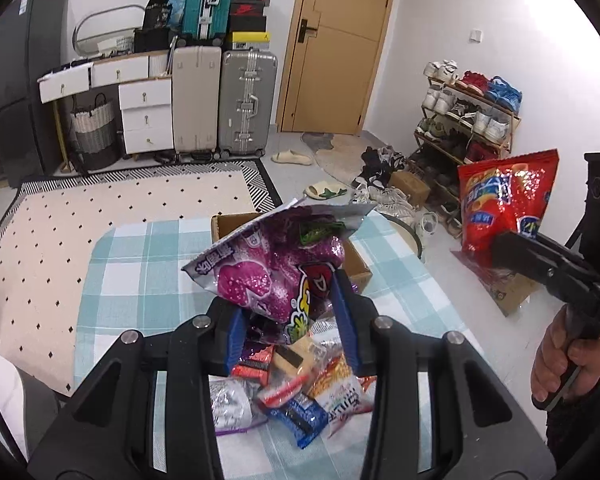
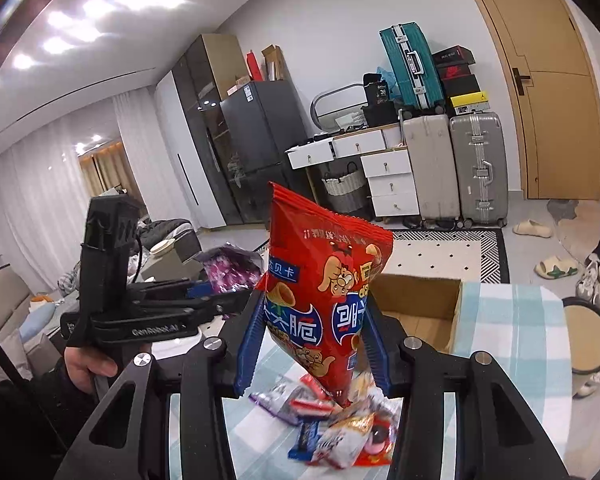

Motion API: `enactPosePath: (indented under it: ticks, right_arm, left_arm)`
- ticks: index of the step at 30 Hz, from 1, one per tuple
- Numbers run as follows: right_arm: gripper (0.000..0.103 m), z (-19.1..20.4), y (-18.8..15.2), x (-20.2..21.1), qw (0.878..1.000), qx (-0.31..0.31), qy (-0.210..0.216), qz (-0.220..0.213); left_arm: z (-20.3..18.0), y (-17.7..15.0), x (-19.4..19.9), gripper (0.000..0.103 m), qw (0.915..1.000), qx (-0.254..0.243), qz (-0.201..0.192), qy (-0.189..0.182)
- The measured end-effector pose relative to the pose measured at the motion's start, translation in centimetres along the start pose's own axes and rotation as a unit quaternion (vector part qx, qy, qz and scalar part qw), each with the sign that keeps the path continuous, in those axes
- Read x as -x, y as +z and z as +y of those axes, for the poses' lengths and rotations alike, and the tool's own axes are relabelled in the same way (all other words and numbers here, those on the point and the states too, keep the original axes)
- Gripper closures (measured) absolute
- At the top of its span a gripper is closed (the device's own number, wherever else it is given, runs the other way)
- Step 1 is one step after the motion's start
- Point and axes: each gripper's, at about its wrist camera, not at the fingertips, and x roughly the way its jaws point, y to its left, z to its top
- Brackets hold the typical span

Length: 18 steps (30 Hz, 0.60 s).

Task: Organize snacks
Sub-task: 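Lift both held bags and carry them over the cardboard box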

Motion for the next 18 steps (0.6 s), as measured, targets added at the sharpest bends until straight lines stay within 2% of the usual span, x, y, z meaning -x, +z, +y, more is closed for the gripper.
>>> enactPosePath:
  ticks: [3, 10, 12, 18]
  right_arm:
    - [0.057, -1.5, 1.3, -2.1, 1.000, -0.008, -0.003, 0.003]
    - [0.057, -5.3, 3.2, -7.1, 0.999, -0.025, -0.018, 0.020]
    - [0.057, -6.5, 3.6, -8.8, 0.999, -0.026, -0.025, 0.029]
    - [0.057, -10.6, 2.8, -14.0, 0.996, -0.040, -0.047, 0.057]
  left_arm:
    - [0.4, 1.8, -2.3, 0.067, 0.9999, 0.010, 0.008, 0.002]
    - [0.4, 5.1, -7.8, 0.067, 0.9996, -0.004, 0.021, 0.017]
    - [0.9, 6.3, -9.5, 0.067, 0.9995, 0.012, 0.024, 0.013]
    - [1.8, 8.2, -16.8, 0.067, 0.9983, 0.011, 0.049, 0.028]
